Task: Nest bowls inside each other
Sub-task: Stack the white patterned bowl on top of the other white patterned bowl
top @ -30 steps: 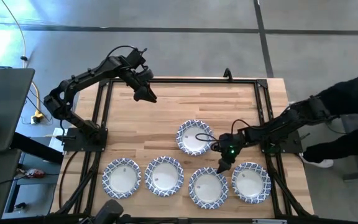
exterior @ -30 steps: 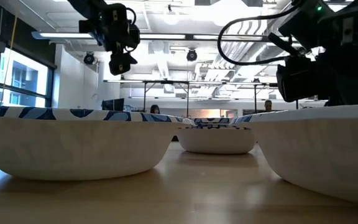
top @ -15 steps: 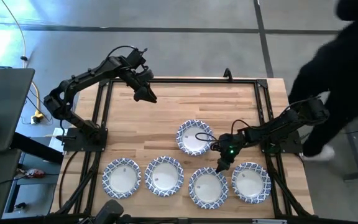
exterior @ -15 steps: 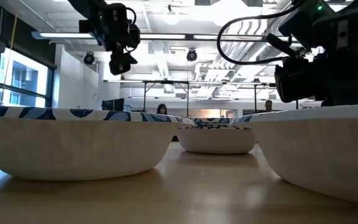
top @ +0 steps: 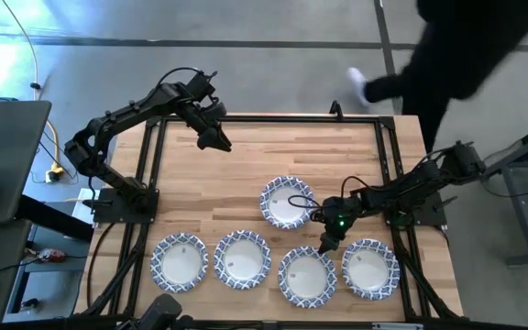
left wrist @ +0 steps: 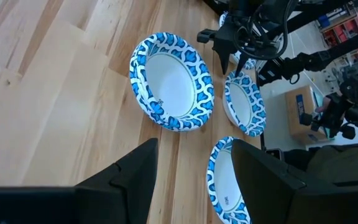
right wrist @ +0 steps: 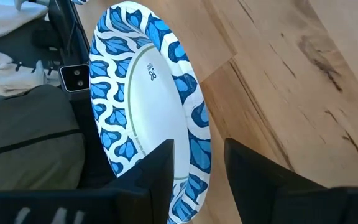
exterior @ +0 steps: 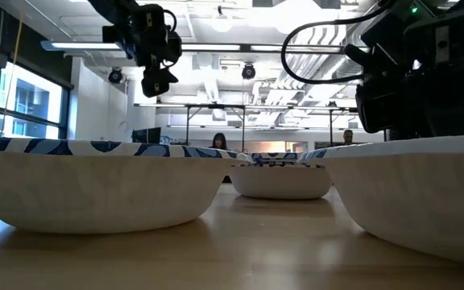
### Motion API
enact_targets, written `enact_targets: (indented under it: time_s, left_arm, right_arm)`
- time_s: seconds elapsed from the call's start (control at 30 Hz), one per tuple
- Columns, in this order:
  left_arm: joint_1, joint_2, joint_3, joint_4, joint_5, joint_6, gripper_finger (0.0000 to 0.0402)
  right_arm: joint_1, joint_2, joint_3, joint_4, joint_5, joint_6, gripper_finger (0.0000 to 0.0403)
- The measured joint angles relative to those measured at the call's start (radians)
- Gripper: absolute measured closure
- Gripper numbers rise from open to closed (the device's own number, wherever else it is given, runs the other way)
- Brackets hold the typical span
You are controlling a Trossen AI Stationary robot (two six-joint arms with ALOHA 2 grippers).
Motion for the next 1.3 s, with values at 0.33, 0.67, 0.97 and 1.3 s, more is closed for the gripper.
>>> enact_targets:
  time_s: [0.33,0.67,0.97,1.3]
  left_arm:
    - [0.0,0.0,0.0,0.0,0.0,0.0,0.0209]
    - [0.0,0.0,0.0,0.0,0.0,0.0,0.0209]
    - [0.0,0.0,0.0,0.0,0.0,0.0,0.0209]
    - [0.0,0.0,0.0,-0.002,0.0,-0.004,0.0209]
  right_arm:
    - [0.0,0.0,0.0,0.025,-0.019,0.0,0.0272]
    - [0.016,0.043,0.0,0.041,-0.012,0.008,0.0272]
    - [0.039,0.083,0.0,0.129,0.006,0.034,0.0272]
    - [0.038,0.083,0.0,0.132,0.002,0.026,0.0338]
